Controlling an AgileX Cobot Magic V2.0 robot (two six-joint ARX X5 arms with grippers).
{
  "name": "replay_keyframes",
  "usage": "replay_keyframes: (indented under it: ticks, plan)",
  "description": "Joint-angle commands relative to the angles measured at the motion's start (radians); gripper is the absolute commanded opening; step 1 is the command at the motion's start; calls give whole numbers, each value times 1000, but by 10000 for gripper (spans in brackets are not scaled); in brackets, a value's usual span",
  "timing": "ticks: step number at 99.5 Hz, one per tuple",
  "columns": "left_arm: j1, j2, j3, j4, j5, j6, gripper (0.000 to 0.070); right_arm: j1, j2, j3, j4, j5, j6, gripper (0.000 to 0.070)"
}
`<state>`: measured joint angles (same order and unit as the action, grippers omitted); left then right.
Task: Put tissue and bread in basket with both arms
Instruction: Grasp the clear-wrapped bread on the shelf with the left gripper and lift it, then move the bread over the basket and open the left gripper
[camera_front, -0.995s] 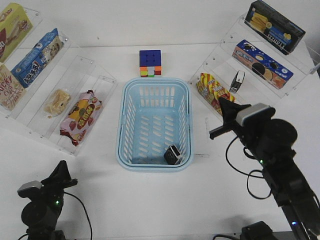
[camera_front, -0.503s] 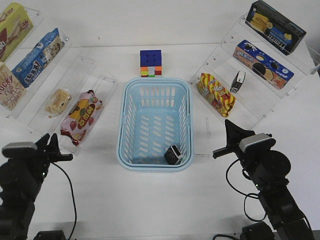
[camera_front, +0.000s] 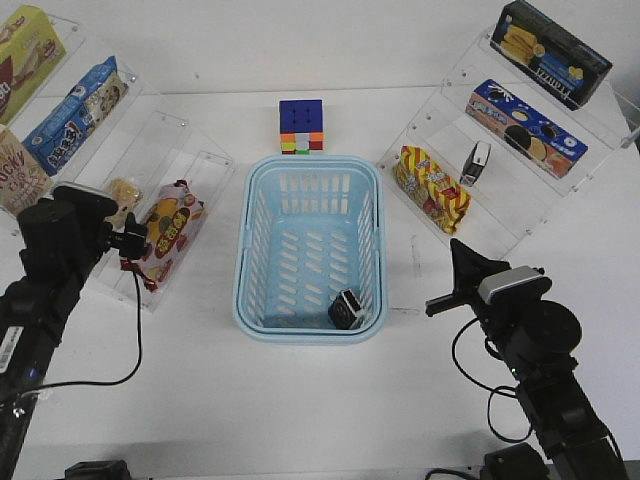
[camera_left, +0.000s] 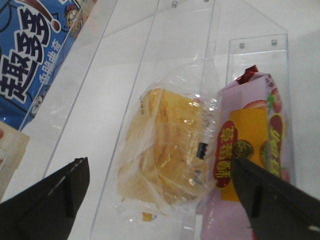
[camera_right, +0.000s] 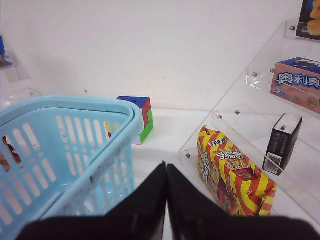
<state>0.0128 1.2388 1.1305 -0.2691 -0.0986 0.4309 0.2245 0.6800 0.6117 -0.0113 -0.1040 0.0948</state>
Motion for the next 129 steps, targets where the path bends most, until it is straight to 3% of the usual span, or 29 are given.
replay_keyframes:
  ticks: [1,28,38,43,51,56,77,88,99,119,129]
  plan:
    - [-1,50,40,5,-7,67,542,5,2,11,10,0,14,1]
    - [-1,172,73,35,-10,77,540,5,2,11,10,0,14,1]
    - [-1,189,73,40,-16,76,503,5,2,11,10,0,14,1]
    - [-1,190,73,42,-18,76,416,5,2,11,10,0,14,1]
    - [-1,186,73,50,-18,76,203,5,2,11,10,0,14,1]
    - [-6,175,73,52,-18,76,114,5,2,11,10,0,14,1]
    - [-42,110,91,47,-18,71,114,5,2,11,11,0,14,1]
    - [-93,48,138,17,-1,31,113,5,2,11,11,0,14,1]
    - [-158,-21,188,-2,130,-61,114,5,2,11,11,0,14,1]
    - [-280,-69,199,32,570,-272,115,5,2,11,11,0,14,1]
    - [-366,-32,199,18,650,-294,116,5,2,11,10,0,14,1]
